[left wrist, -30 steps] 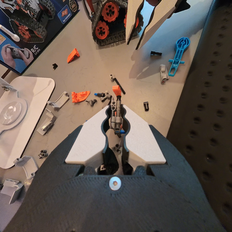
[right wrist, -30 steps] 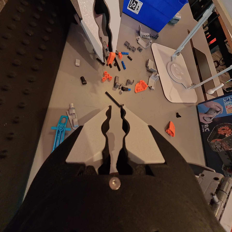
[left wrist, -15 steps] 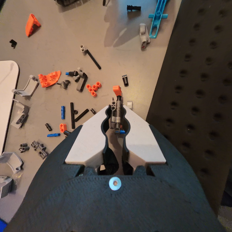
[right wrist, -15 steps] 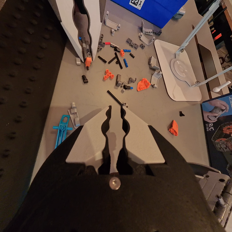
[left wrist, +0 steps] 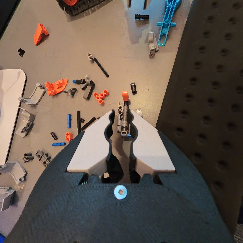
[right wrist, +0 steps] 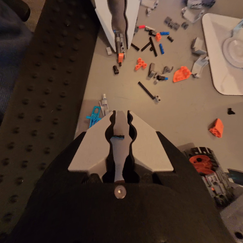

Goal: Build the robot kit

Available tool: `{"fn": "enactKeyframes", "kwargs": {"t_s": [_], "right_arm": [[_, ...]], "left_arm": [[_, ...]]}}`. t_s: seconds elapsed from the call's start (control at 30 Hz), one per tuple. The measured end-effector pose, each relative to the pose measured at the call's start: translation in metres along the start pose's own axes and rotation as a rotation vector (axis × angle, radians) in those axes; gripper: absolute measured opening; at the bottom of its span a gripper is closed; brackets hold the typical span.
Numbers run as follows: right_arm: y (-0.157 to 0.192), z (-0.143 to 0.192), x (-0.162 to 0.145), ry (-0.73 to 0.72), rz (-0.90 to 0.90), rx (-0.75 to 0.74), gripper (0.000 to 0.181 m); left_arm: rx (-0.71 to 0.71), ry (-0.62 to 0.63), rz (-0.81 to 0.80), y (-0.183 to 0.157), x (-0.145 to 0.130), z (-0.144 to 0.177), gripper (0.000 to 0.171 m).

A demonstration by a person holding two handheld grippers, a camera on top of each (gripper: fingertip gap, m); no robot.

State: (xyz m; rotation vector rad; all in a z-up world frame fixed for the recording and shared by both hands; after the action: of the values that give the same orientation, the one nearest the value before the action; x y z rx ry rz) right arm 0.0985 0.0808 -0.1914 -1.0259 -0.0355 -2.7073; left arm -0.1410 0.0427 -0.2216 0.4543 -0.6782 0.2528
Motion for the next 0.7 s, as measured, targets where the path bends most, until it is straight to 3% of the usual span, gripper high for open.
{"fn": "enactKeyframes", "kwargs": {"t_s": [0.37, 0.7], "right_arm": [[0.007, -0.032, -0.009, 0.085, -0.075, 0.155, 0.008], [0.009, -0.023, 0.009, 0.057, 0.060, 0.055, 0.004]], "left_arm": [[0.039, -0.036, -0.005, -0.003, 0.005, 0.013, 0.021], [0.052, -0.157, -0.081, -0.020, 0.044, 0.009, 0.021]]}}
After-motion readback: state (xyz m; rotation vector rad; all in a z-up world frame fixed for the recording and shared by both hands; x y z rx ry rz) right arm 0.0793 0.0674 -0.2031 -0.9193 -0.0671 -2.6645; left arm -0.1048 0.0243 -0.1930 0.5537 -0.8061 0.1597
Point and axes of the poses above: each gripper's, where its closed fingertips meet, z back along the fingers, x out of its top, y = z × x across the jaws, the point moved 9 cm from there along z, back along the fingers, and after that the axes turned 8 degrees about x, right-handed, at the moved point
